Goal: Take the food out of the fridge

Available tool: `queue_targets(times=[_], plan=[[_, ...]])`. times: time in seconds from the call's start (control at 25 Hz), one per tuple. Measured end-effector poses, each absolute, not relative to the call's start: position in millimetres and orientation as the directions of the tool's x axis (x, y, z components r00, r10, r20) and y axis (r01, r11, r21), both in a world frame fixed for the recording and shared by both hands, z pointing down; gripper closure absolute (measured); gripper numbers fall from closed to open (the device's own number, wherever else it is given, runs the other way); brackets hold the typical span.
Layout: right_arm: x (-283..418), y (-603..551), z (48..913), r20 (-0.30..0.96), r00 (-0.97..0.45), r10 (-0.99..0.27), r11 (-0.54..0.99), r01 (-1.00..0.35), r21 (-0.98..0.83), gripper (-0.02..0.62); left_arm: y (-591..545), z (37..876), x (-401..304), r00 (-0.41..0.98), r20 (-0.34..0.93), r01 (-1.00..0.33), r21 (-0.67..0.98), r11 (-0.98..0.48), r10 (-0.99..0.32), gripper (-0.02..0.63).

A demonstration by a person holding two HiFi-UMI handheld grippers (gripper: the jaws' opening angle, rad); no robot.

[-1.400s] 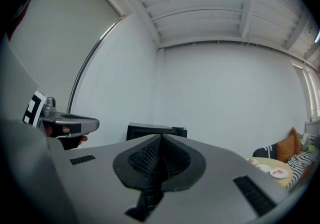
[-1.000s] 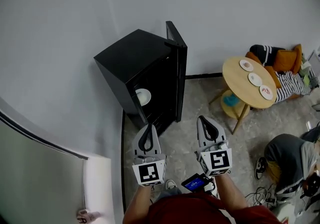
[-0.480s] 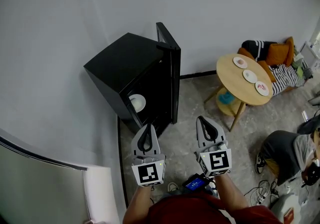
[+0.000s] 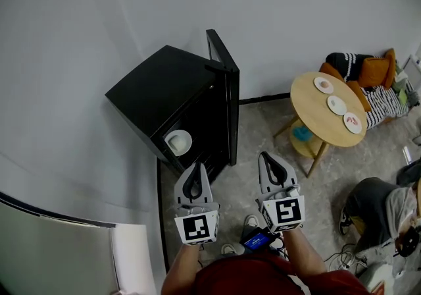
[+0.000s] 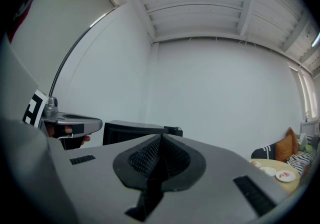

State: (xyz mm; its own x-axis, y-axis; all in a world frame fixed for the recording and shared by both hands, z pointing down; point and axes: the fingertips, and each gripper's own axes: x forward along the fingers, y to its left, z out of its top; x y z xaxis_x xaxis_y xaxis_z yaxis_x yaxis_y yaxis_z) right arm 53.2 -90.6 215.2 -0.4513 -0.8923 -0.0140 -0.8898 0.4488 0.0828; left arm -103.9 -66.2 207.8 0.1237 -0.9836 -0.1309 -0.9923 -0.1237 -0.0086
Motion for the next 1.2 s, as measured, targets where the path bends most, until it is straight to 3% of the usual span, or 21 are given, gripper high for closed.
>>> queue_targets(times=[0.28, 0.4, 1.2], plan=[[81, -145, 215, -0.03, -0.459, -0.888, 0.455, -0.886, 0.088, 0.572, -115, 218, -78, 0.114, -0.07, -0.991, -0.081, -0.108, -0.991, 0.592], [95, -167, 212, -0.036, -0.471, -0.881, 0.467, -0.88, 0.086, 0.572, -134, 203, -63, 0.097, -0.127, -0.995, -0.051, -0.091, -0.987, 0.592], [135, -236, 211, -0.043, -0.532, -0.846, 0.527, -0.845, 0.091, 0.572, -198, 200, -15, 0.05, -0.134, -0.993, -0.116, -0.034, -0.99, 0.592]])
